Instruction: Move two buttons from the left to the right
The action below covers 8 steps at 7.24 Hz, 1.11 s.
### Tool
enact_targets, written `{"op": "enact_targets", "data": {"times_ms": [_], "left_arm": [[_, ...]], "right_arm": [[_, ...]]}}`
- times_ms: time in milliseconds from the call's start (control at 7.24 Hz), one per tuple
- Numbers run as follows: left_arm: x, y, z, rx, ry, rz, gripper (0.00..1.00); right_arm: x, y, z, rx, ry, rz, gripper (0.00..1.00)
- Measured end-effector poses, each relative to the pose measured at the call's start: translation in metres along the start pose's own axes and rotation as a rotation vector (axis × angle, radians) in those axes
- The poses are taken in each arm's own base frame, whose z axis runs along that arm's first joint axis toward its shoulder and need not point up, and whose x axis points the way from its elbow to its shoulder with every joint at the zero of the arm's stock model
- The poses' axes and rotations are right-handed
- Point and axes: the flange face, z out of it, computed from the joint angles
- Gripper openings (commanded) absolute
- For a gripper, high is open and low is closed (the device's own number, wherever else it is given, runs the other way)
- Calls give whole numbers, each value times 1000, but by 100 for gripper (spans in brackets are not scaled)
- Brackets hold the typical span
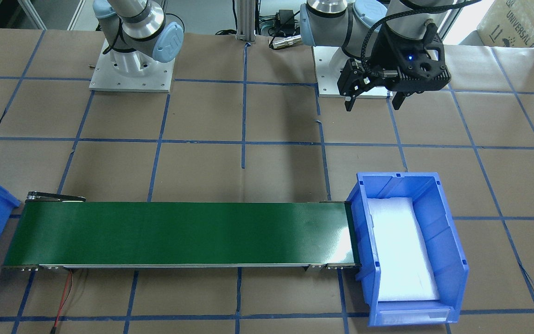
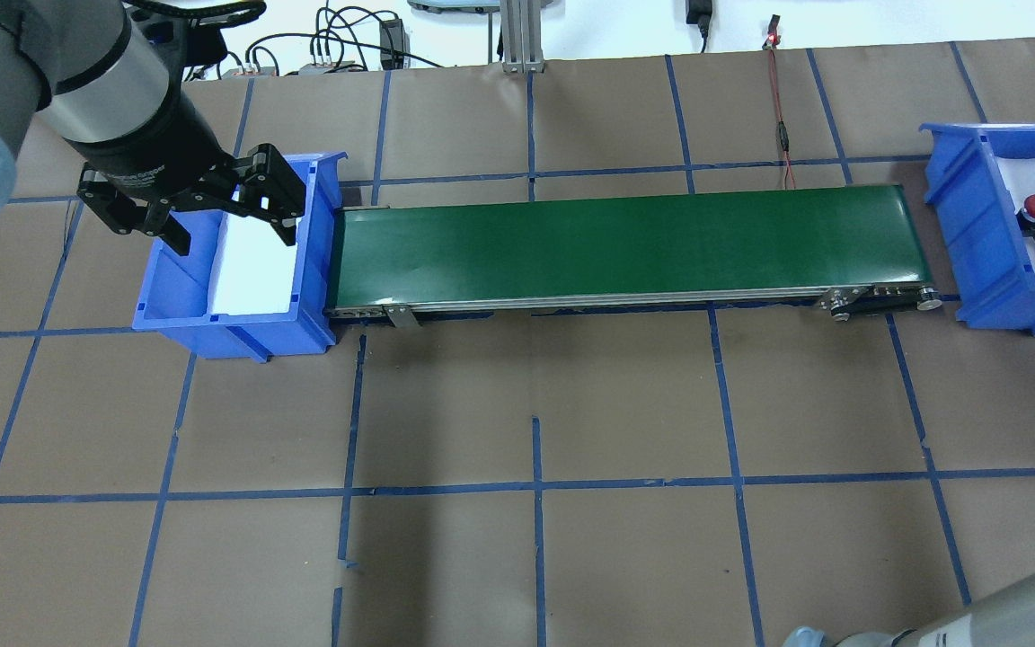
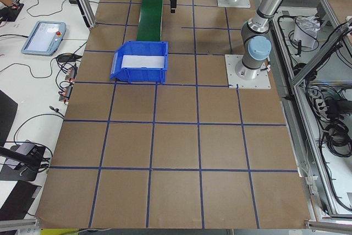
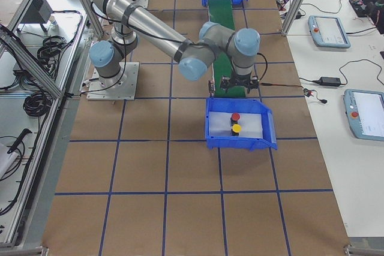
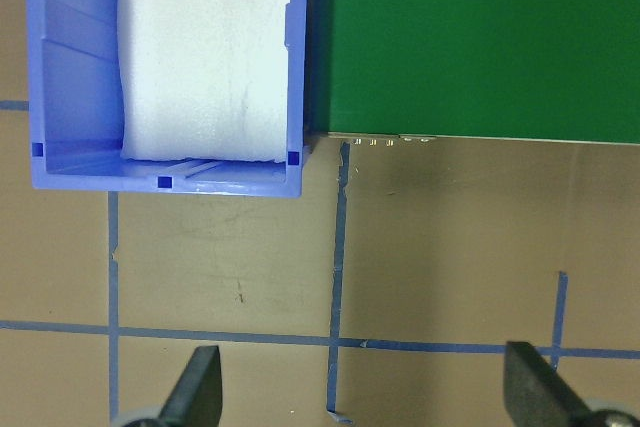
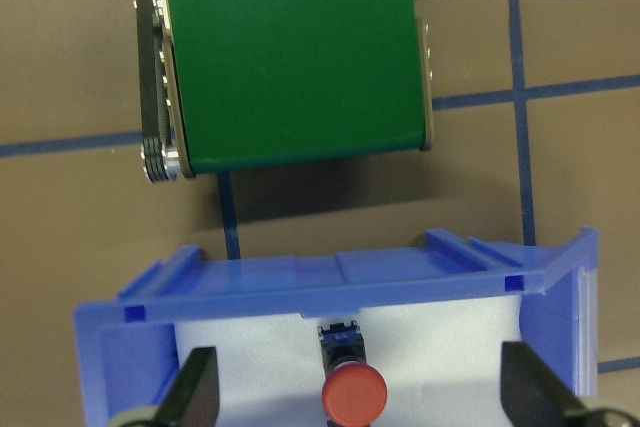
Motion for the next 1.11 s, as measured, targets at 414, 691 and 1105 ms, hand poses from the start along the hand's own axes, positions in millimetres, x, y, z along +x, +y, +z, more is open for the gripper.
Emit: {"op": "enact_targets", "data": {"times_ms": [414, 691, 1105], "left_arm": [[0, 0, 0, 0, 0, 1, 99], [1, 0, 0, 0, 0, 1, 99], [1, -1, 1, -1, 2, 1, 99]], "right_arm": [[-34, -149, -58, 10, 22, 337, 100], [-52, -233, -63, 15, 28, 593, 100], [-72, -292, -62, -13, 26, 1048, 100]]}}
